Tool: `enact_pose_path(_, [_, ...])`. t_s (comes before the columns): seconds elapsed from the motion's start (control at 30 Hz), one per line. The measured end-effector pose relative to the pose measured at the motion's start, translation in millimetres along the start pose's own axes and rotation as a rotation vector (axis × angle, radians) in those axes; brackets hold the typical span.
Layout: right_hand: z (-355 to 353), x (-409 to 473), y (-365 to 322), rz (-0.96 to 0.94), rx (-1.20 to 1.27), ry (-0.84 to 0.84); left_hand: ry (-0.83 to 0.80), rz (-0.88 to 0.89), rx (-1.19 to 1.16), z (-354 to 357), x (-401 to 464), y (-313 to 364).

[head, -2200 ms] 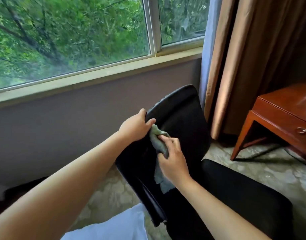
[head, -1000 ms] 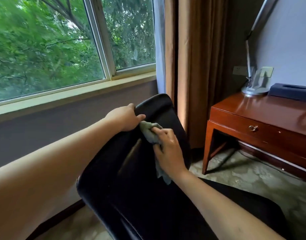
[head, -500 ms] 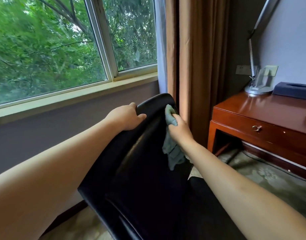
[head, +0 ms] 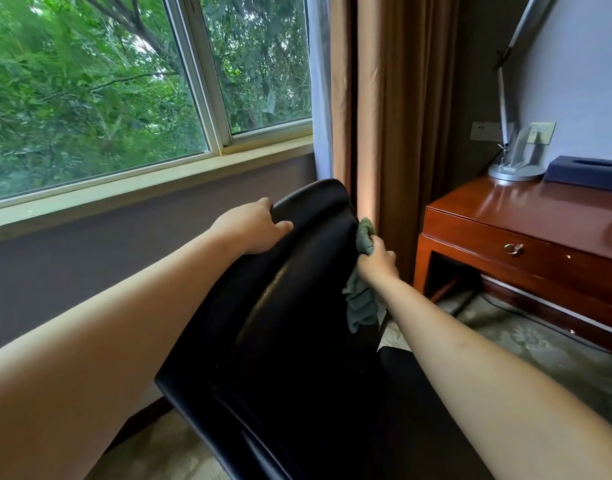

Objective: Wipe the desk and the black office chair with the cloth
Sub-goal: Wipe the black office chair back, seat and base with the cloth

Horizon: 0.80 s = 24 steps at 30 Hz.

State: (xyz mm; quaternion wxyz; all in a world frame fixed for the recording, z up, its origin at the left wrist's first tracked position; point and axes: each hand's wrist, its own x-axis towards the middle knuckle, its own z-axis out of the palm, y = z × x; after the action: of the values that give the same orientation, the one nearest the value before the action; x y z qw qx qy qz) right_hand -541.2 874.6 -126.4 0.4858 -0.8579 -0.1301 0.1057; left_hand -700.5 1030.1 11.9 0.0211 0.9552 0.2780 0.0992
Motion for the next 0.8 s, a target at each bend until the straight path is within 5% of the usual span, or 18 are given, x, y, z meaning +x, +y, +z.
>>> enact_pose_path(0.4, [-0.7, 24.9, -40.6, -0.248, -0.062, 0.057, -0.003, 0.007, -0.016, 3.6, 6.0, -3.8])
enact_pose_path(0.67, [29.9, -4.4, 95.9, 0.173, 0.067, 0.016, -0.005, 0.0, -0.007, 3.2, 7.5, -1.9])
enact_pose_path(0.8, [77.6, -87.9, 166.3, 0.417, 0.347, -0.165, -0.004, 0.015, -0.018, 1.2, 5.9, 0.0])
